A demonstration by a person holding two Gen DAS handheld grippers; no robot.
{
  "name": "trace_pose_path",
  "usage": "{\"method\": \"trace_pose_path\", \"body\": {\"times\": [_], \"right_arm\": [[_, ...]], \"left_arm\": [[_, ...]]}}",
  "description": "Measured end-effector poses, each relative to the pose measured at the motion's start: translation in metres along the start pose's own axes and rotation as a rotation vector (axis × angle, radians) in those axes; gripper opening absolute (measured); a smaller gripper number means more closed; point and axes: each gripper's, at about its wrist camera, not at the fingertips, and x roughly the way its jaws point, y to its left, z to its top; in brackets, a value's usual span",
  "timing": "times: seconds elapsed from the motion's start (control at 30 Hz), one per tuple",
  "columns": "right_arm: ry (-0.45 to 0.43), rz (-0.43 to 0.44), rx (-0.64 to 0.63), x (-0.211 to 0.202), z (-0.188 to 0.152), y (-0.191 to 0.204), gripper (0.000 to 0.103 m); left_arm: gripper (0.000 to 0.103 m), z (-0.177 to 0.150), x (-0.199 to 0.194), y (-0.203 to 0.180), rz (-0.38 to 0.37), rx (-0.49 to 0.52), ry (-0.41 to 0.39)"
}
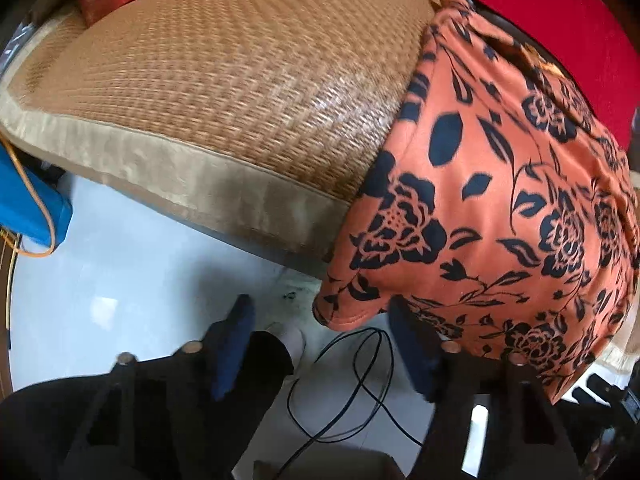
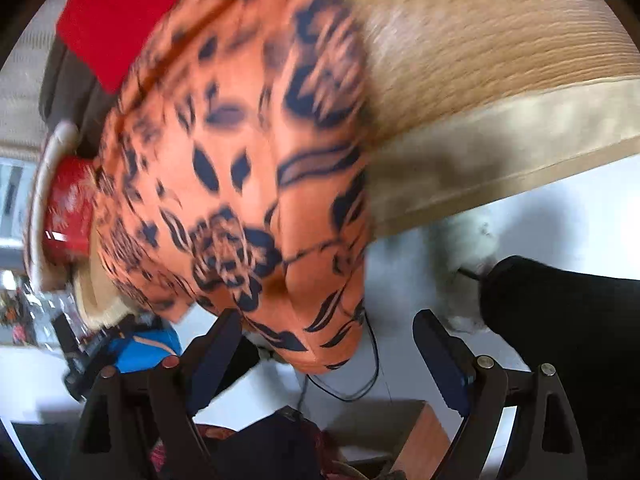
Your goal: Fold small clothes
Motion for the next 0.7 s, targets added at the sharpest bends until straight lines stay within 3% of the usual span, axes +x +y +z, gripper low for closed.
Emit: {"method": "trace_pose_path", "body": {"times": [0.1,0.23,0.43,0.57,0.6,0.67,0.7], "right_arm": [[-0.003,-0.061,-0.050,0.018,-0.001,0.010,0.090],[-0.024,-0.087,-0.053,0.027,-0.001,0.007,0.090],[-0.040,-0.059,-0.033,0.038,0.011,0.003,0.090],[-0.064,-0.036,-0.025,0.046,0.016,0.000,0.090],[-0.067,-0.027,-0.021,0.048,0.017,-0.001,0.089],[-0.072,-0.002,-0.009,0.049,0.017,-0.005,0.081],[-0.071,0.027,-0.002,0.049,0.017,-0.006,0.066]], "left_arm": [[0.067,-0.002,0.005,-0.003,-0.020,0.004,-0.009],[0.079,0.000,0.017,-0.004,0.017,-0.001,-0.005],[0.079,0.004,0.055,-0.007,0.014,-0.054,0.083],[0.078,0.003,0.066,-0.002,0.000,-0.077,0.074],[0.076,0.002,0.067,-0.003,-0.021,-0.084,0.063],[0.050,0.001,0.069,-0.004,-0.057,-0.077,0.059],[0.028,-0.001,0.070,-0.007,-0.094,-0.072,0.066]]}}
